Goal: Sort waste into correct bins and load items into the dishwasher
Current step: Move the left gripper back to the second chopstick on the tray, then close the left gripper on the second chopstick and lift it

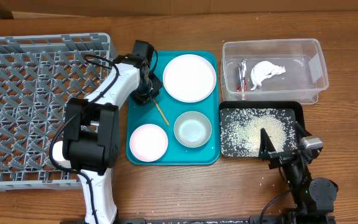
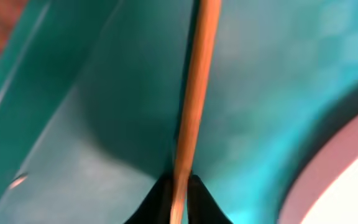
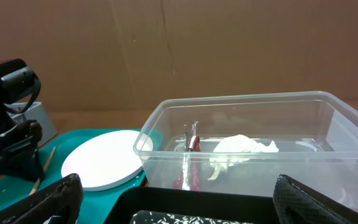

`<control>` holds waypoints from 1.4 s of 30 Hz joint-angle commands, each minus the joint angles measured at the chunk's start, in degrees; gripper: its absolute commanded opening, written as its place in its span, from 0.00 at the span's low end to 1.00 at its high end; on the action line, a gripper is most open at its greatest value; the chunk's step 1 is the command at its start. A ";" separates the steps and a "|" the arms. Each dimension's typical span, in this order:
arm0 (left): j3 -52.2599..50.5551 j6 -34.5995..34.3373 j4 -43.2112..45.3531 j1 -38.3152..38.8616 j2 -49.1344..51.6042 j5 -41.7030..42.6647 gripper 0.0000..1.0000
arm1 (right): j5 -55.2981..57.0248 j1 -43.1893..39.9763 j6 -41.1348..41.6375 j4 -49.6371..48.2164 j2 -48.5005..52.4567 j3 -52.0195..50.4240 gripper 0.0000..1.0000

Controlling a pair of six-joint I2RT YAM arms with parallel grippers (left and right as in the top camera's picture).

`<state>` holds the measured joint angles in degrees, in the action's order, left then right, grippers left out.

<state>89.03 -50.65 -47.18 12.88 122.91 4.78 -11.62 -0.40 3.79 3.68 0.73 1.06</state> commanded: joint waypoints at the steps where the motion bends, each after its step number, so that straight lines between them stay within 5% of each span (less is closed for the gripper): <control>1: 0.68 4.04 -5.07 -0.87 2.21 -2.36 0.05 | -0.04 -0.42 -0.20 -0.35 -0.57 -0.63 1.00; 8: 9.11 15.58 -14.71 -2.54 1.86 -2.99 0.04 | -0.04 -0.42 -0.20 -0.33 -0.57 -0.63 1.00; 15: 35.01 30.84 -33.09 -2.62 1.36 -5.46 0.04 | -0.04 -0.42 -0.20 -0.33 -0.57 -0.63 1.00; 20: 43.91 35.41 -37.73 -2.84 1.36 -6.25 0.04 | -0.04 -0.42 -0.20 -0.33 -0.57 -0.63 1.00; 21: 44.15 35.19 -38.29 -2.84 1.36 -6.23 0.11 | -0.04 -0.42 -0.22 -0.33 -0.57 -0.63 1.00; 27: 38.25 21.90 -41.57 -2.01 1.60 -5.42 0.26 | -0.04 -0.42 -0.20 -0.33 -0.57 -0.63 1.00; 35: 19.45 21.09 -33.51 0.28 1.60 -3.23 0.34 | -0.04 -0.42 -0.20 -0.33 -0.57 -0.63 1.00; 42: 6.23 18.51 -23.19 0.37 1.60 -3.23 0.30 | -0.04 -0.42 -0.22 -0.33 -0.57 -0.63 1.00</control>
<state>98.67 -29.98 -72.66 13.28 124.44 1.28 -11.62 -0.40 3.81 3.68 0.73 1.06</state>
